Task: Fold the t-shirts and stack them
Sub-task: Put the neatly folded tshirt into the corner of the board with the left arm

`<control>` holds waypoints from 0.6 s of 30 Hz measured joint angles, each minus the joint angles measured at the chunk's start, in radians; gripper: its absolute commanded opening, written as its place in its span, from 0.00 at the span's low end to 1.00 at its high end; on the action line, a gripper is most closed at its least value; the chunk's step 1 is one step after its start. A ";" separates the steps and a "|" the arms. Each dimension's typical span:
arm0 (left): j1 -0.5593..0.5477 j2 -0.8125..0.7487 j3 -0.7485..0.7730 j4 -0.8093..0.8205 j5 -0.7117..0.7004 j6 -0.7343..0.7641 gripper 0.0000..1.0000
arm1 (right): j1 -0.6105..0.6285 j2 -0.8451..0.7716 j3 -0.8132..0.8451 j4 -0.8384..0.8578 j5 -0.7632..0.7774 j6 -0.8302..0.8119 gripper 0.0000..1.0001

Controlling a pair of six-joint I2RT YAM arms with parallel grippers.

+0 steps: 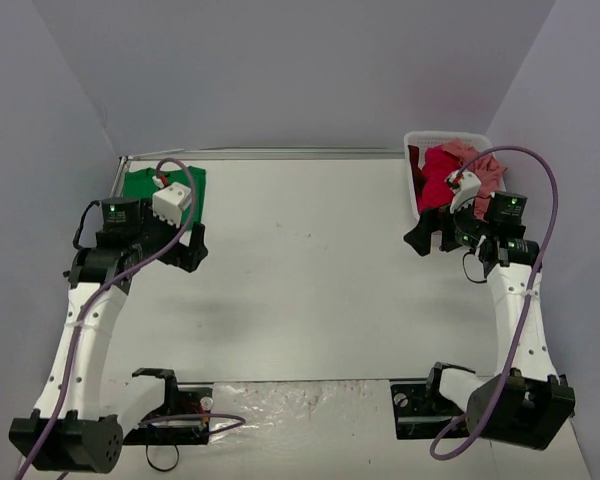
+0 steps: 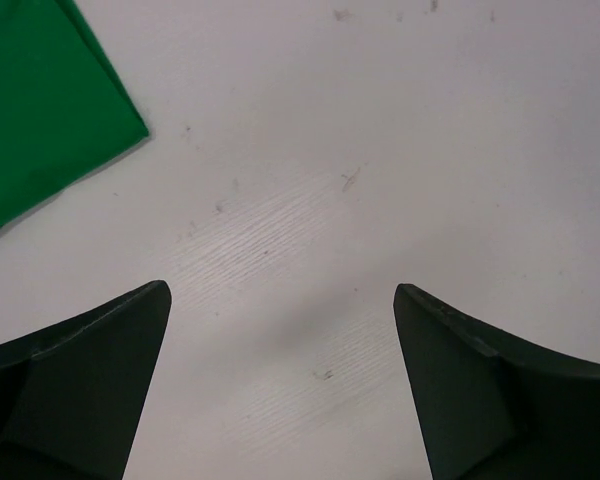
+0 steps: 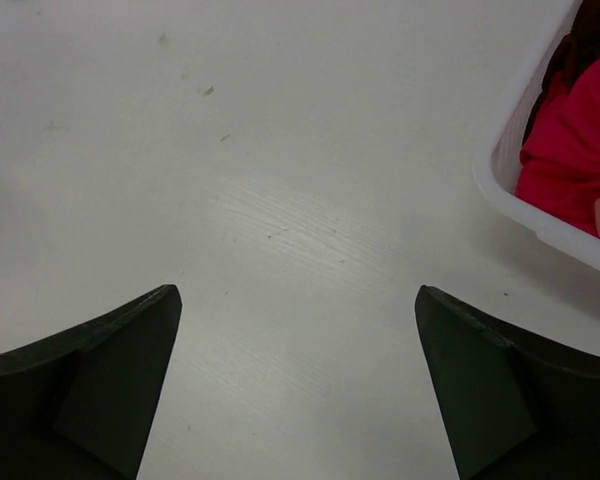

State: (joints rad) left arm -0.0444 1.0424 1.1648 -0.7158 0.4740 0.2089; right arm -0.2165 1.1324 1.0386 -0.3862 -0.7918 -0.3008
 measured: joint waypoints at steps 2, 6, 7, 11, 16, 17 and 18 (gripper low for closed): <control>0.000 -0.064 -0.042 0.014 0.035 0.000 0.94 | 0.000 -0.035 -0.013 0.033 0.023 0.026 1.00; 0.002 -0.141 -0.063 0.051 0.092 -0.004 0.94 | -0.008 -0.051 -0.029 0.070 0.042 0.039 1.00; 0.006 -0.146 -0.063 0.057 0.106 -0.005 0.94 | -0.015 -0.055 -0.037 0.073 0.040 0.039 1.00; 0.028 -0.146 -0.064 0.075 0.155 -0.021 0.94 | -0.097 -0.109 -0.092 0.078 -0.021 0.026 1.00; 0.046 -0.183 -0.117 0.105 0.180 -0.063 0.94 | -0.137 -0.212 -0.155 0.118 -0.071 0.047 1.00; 0.052 -0.186 -0.121 0.103 0.182 -0.064 0.94 | -0.137 -0.222 -0.166 0.135 -0.065 0.064 1.00; 0.053 -0.186 -0.121 0.103 0.184 -0.066 0.94 | -0.137 -0.226 -0.172 0.146 -0.052 0.080 1.00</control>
State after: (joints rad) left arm 0.0090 0.8566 1.0439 -0.6125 0.6582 0.1432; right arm -0.3531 0.9066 0.8665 -0.2401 -0.8436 -0.2207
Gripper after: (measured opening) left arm 0.942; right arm 0.999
